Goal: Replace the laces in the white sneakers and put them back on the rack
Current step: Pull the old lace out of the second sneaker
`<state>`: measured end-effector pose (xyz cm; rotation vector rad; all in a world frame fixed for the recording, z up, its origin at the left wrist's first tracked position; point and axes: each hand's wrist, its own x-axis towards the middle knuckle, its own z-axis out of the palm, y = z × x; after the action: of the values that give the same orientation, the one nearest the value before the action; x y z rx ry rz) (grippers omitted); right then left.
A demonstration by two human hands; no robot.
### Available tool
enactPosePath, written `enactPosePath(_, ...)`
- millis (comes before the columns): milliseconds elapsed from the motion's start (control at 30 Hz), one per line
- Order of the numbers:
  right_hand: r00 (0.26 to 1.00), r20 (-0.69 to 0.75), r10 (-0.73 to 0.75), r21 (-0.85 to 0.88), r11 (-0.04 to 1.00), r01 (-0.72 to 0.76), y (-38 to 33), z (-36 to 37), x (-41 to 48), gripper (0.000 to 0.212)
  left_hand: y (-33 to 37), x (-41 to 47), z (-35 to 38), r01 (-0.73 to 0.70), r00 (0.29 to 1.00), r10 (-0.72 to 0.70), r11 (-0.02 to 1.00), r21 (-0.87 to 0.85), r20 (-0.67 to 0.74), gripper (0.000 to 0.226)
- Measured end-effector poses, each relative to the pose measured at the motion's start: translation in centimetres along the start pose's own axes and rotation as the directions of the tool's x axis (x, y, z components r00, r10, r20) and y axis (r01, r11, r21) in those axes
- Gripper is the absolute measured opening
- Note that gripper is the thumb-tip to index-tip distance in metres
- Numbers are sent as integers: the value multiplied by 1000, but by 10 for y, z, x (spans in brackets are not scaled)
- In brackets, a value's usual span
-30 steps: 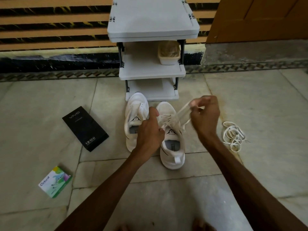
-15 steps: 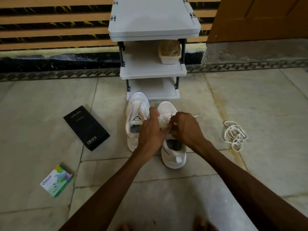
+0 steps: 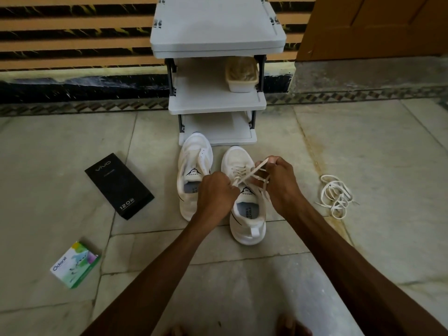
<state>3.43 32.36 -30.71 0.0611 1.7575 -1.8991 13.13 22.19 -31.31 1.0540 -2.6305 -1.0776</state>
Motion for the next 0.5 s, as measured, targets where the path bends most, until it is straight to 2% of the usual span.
enactPosePath(167, 997, 0, -78, -297, 952, 75, 10, 4, 1, 19, -4, 1, 0, 90, 996, -90, 994, -59, 6, 24)
enactPosePath(300, 974, 11, -226, -508, 838, 200, 19, 1, 1, 17, -3, -2, 5, 46, 997, -51, 995, -87, -51, 17)
enactPosePath(400, 949, 12, -314, -576, 774, 264, 13, -8, 3, 17, -4, -6, 8, 22, 997, -32, 993, -119, -76, 9)
enactPosePath(433, 933, 5, -361, -602, 744, 291, 10, -11, 5, 16, -4, -6, 8, -3, 997, -5, 994, -106, -80, 11)
enactPosePath(500, 857, -25, -515, -739, 587, 331, 4, -18, 11, 11, -4, -6, 9, -103, 992, 100, 994, -38, -74, 27)
